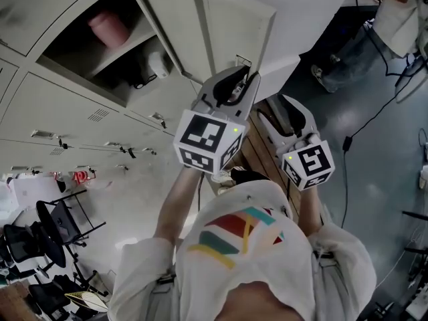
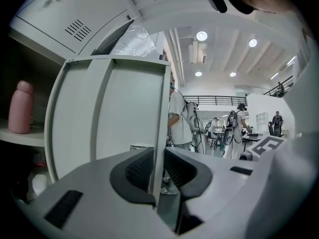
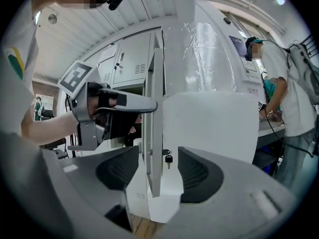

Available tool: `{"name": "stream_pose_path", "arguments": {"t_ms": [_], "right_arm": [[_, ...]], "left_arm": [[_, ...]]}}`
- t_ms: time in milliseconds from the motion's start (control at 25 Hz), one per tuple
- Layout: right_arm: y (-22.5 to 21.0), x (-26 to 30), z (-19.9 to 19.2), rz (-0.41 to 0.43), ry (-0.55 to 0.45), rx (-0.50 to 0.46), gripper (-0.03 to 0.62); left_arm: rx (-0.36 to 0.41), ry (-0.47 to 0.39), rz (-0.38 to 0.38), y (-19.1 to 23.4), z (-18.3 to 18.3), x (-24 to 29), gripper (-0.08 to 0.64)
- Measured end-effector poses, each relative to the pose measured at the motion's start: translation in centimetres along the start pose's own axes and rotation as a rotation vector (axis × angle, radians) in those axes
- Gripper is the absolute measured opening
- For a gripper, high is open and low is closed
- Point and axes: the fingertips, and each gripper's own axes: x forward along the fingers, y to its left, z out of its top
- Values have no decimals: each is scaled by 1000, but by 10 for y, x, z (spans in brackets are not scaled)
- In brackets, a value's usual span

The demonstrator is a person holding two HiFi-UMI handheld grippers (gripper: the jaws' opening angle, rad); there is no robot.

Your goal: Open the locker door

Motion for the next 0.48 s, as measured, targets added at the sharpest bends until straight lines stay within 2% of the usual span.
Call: {"name": "stream_pose_path", "arguments": {"t_ms": [320,400,480], "right_arm": [[3,9,5,31,-15,-27,234],[5,9,10,34,-40,-47,187],[7,8,11,42,-49,-40,184]], "left_arm": [[6,-6,-13,-2,1,4,60],[7,-8,-10,-2,0,3,60],[2,-10,-8,-1,0,2,60]]}}
